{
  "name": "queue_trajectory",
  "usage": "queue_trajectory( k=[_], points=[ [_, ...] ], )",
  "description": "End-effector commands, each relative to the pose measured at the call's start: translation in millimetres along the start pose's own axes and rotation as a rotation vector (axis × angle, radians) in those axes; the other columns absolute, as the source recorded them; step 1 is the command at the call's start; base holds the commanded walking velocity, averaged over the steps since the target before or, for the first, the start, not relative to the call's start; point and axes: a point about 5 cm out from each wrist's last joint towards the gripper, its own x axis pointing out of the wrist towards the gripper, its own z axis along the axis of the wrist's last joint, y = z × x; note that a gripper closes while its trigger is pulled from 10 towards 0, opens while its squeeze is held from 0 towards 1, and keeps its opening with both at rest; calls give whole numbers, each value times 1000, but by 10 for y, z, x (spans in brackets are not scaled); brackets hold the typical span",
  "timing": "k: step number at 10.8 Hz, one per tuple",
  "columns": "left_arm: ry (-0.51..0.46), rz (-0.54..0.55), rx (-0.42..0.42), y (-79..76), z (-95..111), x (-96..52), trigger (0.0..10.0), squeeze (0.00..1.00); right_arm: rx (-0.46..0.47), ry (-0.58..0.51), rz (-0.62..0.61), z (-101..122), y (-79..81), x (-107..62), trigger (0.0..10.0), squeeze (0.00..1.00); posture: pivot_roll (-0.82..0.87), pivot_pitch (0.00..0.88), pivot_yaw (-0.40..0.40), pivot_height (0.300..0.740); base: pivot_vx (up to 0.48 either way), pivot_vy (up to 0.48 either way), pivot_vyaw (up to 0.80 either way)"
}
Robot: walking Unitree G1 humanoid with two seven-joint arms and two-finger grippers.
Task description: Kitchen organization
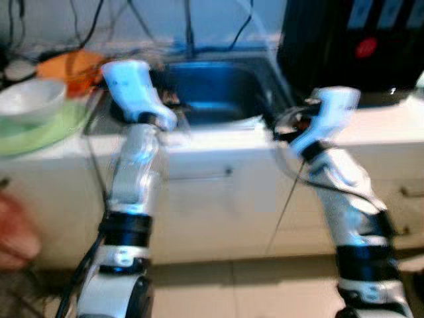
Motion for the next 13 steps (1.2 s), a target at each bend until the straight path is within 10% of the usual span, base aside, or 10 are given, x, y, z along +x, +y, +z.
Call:
queue_trajectory(
  k=[1, 13],
  points=[
    [-16, 31, 22, 100, 57, 15, 0, 0, 0, -15, 33, 21, 101, 43, 10000, 788, 10, 8, 41, 740, 458, 0, 0],
    [-41, 87, -19, 125, 108, 11, 0, 0, 12, 21, 77, -27, 133, 14, 10000, 780, 5, 23, 41, 740, 195, 103, 0]
  ],
)
